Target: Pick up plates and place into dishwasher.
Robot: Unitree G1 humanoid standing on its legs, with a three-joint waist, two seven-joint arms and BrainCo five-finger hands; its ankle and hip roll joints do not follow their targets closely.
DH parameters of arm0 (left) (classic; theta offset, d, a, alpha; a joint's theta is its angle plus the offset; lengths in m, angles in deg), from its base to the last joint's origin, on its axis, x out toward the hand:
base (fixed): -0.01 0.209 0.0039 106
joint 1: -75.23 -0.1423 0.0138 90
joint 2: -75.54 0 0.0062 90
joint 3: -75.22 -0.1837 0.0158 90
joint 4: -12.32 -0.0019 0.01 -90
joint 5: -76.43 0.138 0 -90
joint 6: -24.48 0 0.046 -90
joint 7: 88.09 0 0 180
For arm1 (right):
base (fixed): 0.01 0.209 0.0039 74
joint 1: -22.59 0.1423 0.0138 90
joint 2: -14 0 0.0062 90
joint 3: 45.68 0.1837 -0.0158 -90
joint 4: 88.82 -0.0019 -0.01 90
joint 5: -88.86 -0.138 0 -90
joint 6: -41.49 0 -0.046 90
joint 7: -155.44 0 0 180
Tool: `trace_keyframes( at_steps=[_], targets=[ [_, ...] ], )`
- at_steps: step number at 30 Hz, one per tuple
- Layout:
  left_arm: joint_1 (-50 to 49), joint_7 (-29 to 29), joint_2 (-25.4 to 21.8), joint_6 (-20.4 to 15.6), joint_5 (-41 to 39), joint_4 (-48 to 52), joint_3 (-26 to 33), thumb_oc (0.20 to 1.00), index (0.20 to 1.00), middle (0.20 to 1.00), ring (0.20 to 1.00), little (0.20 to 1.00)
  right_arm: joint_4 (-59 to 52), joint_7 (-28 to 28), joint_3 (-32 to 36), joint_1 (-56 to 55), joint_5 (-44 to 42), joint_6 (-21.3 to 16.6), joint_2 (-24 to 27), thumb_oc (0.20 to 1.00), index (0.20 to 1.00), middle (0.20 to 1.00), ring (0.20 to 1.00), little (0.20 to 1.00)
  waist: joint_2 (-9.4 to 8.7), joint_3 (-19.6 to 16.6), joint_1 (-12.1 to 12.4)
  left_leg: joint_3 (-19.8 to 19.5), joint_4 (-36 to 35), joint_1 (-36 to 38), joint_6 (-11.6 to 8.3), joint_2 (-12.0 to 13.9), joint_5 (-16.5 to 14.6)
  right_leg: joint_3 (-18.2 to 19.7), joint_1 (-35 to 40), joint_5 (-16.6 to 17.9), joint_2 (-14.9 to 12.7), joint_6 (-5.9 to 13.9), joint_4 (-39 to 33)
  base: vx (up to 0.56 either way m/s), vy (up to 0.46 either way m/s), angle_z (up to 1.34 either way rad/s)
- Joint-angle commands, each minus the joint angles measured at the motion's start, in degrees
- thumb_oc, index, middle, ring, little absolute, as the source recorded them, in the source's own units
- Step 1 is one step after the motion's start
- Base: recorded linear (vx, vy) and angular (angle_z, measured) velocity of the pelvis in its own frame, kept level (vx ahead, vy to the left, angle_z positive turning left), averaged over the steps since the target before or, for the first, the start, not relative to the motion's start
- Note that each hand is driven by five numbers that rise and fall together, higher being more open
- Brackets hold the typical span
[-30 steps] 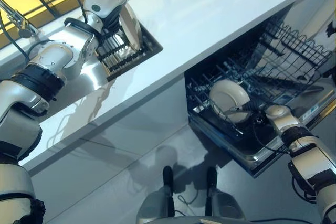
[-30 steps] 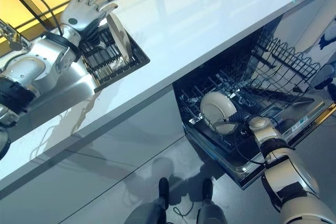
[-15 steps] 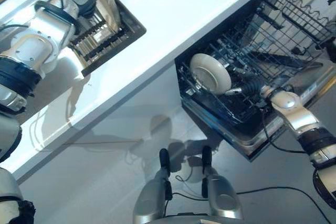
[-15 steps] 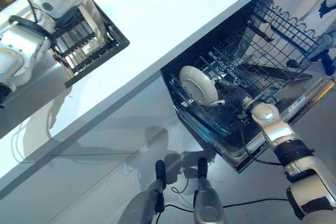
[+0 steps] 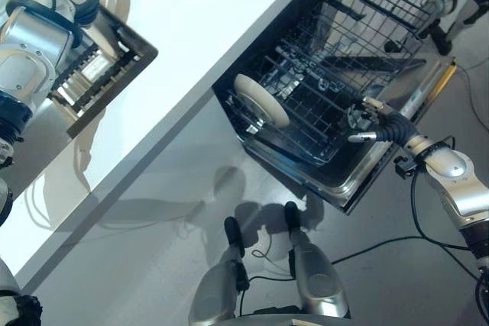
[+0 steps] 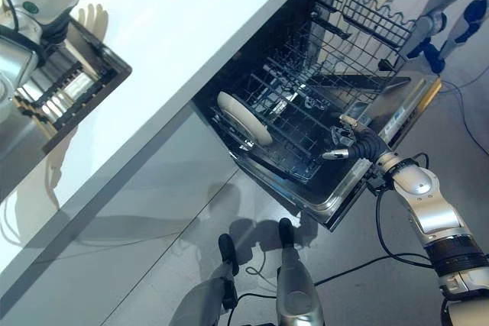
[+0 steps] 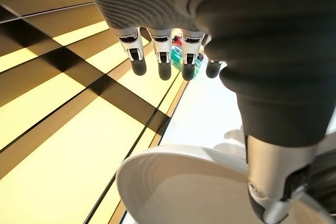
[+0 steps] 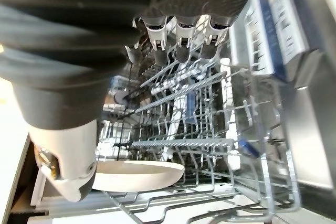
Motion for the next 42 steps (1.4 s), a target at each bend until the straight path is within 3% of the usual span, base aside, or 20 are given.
trace_keyframes(
  at_steps=[1, 8, 13, 21, 26, 32, 42],
  targets=[
    [2.53, -2.91, -2.0, -0.13, -0.21, -7.02, 3.23, 0.2, 0.2, 0.2, 0.2, 0.2, -3.93, 0.33, 4.82, 1.66, -3.01, -4.52, 4.24, 1.0, 1.0, 1.0, 1.0, 1.0, -1.81, -1.06, -0.92, 1.46, 0.38, 0.18, 1.23, -2.12, -6.19, -0.42, -3.03, -4.81, -1.82, 5.19, 2.81, 0.02, 0.055, -0.19],
    [1.01, -0.23, -1.39, -1.9, -1.43, -10.93, 3.47, 0.2, 0.2, 0.2, 0.2, 0.2, -4.99, 0.56, 5.16, 4.0, -5.71, -5.48, 4.91, 1.0, 1.0, 1.0, 1.0, 1.0, -0.78, -1.51, -1.28, 1.78, 0.38, 0.33, 1.2, -2.39, -6.22, -0.09, -2.98, -5.2, -2.13, 5.18, 2.92, 0.02, 0.055, -0.04],
    [-1.37, 5.07, -1.56, -2.65, -2.46, -10.23, 4.11, 0.2, 0.2, 0.2, 0.2, 0.2, -5.64, 0.84, 4.11, 5.39, -5.23, -4.56, 4.76, 1.0, 1.0, 1.0, 1.0, 1.0, -0.1, -1.78, -0.96, 1.57, 0.38, 0.41, 1.21, -2.61, -6.24, -0.47, -2.62, -5.29, -2.41, 5.24, 2.62, 0.0, 0.017, -0.03],
    [-1.83, 6.95, -2.58, -4.07, -5.49, -7.42, 3.77, 0.2, 0.2, 0.2, 0.2, 0.2, -6.54, 2.35, 3.42, 5.16, -4.91, -4.79, 4.4, 1.0, 1.0, 1.0, 1.0, 1.0, 0.06, -2.51, -0.39, 1.02, 0.38, 0.97, 1.35, -2.64, -6.37, -1.19, -1.65, -5.36, -2.4, 5.18, 2.33, -0.03, -0.025, 0.0],
    [-1.84, -1.56, -3.77, -0.57, -13.27, -5.41, 5.22, 0.2, 0.2, 0.2, 0.2, 0.2, -8.62, 2.28, 4.36, 2.85, -5.48, -5.58, 3.97, 1.0, 1.0, 1.0, 1.0, 1.0, -0.47, -3.99, 0.14, 0.8, 0.38, 1.98, 1.47, -2.43, -6.71, -1.66, -0.16, -5.68, -2.19, 5.1, 2.01, -0.02, -0.069, 0.01],
    [-6.81, -14.2, -4.09, -0.67, -20.15, -2.15, 11.89, 0.2, 0.2, 0.2, 0.2, 0.2, -12.57, -0.29, 6.43, -1.76, -5.48, -8.91, 0.7, 1.0, 1.0, 1.0, 1.0, 1.0, -1.05, -7.08, 0.94, 0.58, 0.38, 4.03, 1.53, -1.92, -7.41, -2.23, 2.56, -6.01, -2.1, 5.15, 1.35, 0.02, -0.083, 0.09],
    [-16.88, -17.7, -0.9, -2.37, -26.12, 6.91, 19.27, 0.2, 0.2, 0.2, 0.2, 0.2, -14.22, 0.98, 0.24, 3.89, -4.23, -8.57, -4.09, 1.0, 1.0, 1.0, 1.0, 1.0, -1.15, -12.74, 4.69, -1.11, 0.38, 7.51, 1.6, -1.44, -8.47, -3.92, 7.74, -7.6, -2.58, 4.97, 0.94, 0.05, -0.066, 0.09]
  ],
)
